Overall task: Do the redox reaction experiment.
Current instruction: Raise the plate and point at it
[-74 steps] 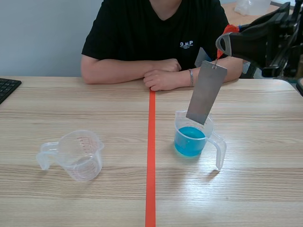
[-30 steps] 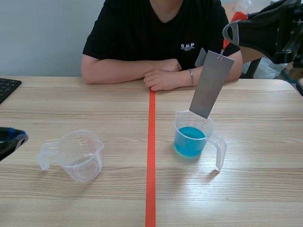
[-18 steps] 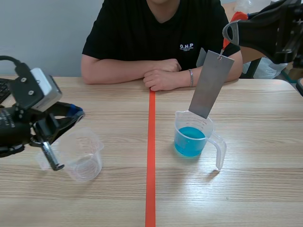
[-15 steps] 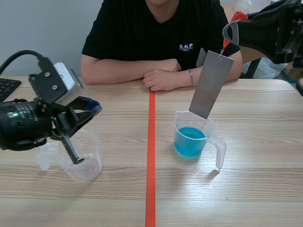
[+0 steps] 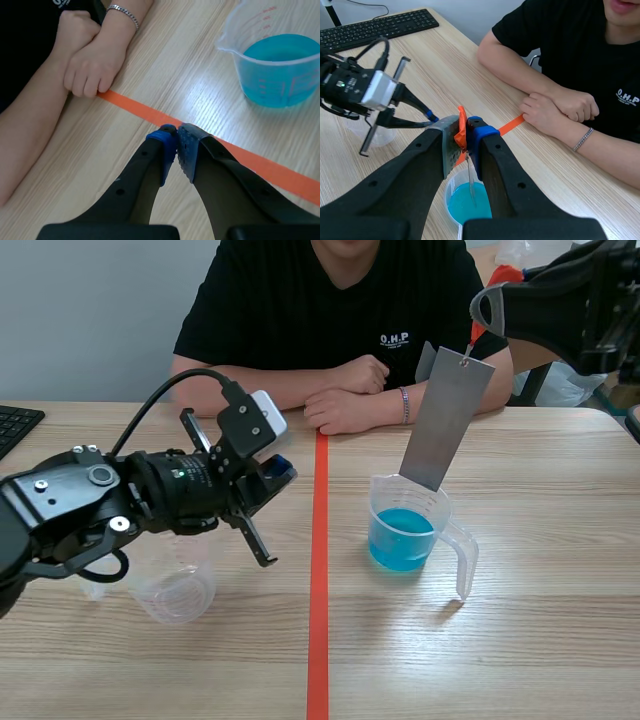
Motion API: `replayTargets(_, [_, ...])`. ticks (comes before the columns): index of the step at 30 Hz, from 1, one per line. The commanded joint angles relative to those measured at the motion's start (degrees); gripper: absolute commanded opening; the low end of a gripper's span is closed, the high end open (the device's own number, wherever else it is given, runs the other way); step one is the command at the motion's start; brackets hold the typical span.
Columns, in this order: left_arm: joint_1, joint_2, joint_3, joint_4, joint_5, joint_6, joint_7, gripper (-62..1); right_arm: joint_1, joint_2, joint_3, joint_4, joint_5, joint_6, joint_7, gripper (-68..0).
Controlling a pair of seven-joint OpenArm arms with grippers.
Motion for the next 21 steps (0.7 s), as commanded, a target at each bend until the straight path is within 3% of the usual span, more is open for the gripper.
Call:
replayTargets(1, [-1.5,1.5,0.3,0.6,0.4,0.3,-0.9,-56.0,1.1,0.9,0.6,1.0,0.7,-0.2,0.7,-66.2])
replayTargets(11, [-6.5,8.3,6.4,-7.1,0.6,-1.4,-1.2,-56.0,1.1,0.9,0.6,1.0,0.7,-0.2,0.7,-66.2])
replayTargets(21, [-8.3,11.4,7.9,-8.9,-0.7,-2.8,-1.2,-56.0,1.1,0.9,0.6,1.0,0.7,-0.2,0.7,-66.2])
